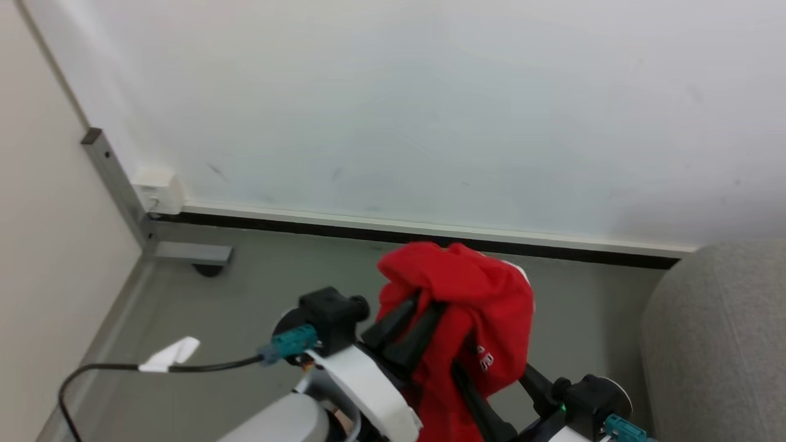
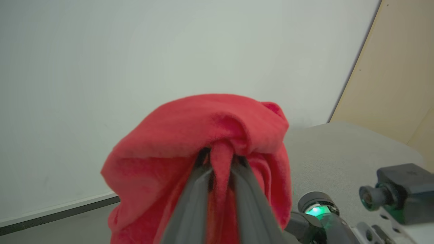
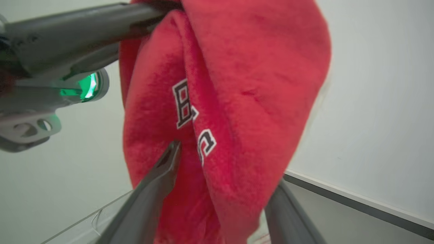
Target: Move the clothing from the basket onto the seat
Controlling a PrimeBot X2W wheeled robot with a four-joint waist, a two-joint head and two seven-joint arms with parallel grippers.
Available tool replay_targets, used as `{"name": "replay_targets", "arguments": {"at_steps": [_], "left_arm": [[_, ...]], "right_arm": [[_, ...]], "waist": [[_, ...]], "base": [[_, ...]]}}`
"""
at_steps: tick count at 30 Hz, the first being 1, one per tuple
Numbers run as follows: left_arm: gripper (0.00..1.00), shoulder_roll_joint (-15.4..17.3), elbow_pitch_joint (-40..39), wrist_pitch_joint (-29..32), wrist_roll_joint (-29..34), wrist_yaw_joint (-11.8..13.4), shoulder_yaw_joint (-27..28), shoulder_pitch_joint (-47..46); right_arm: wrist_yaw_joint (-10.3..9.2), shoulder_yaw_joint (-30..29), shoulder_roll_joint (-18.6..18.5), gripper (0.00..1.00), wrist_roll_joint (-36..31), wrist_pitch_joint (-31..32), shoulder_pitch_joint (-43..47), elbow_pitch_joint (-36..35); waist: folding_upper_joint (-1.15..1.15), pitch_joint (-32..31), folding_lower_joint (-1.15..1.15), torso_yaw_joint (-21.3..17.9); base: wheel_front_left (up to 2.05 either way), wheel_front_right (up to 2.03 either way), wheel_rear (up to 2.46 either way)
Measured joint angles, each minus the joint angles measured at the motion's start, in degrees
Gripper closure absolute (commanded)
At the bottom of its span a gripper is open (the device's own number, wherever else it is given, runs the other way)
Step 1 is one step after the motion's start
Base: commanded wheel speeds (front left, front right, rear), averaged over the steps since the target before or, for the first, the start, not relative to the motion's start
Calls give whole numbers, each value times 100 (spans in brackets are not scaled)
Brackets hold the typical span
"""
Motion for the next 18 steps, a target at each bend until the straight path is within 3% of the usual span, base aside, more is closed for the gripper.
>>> {"name": "replay_targets", "arguments": {"at_steps": [10, 17, 18], "left_arm": [[100, -237, 69, 133, 30, -144, -464, 158], [100, -275, 98, 135, 23, -163, -556, 259], [100, -271, 105, 134, 18, -155, -554, 263]], "right_arm": [[0, 250, 23, 0, 52, 1, -41, 349], [0, 190, 59, 0, 56, 0, -106, 481], [0, 189, 69, 34, 56, 0, -110, 495]], "waist": [[0, -199, 0, 536], [0, -264, 0, 663], [0, -265, 0, 661]], "base": [[0, 0, 0], [0, 0, 0], [0, 0, 0]]}}
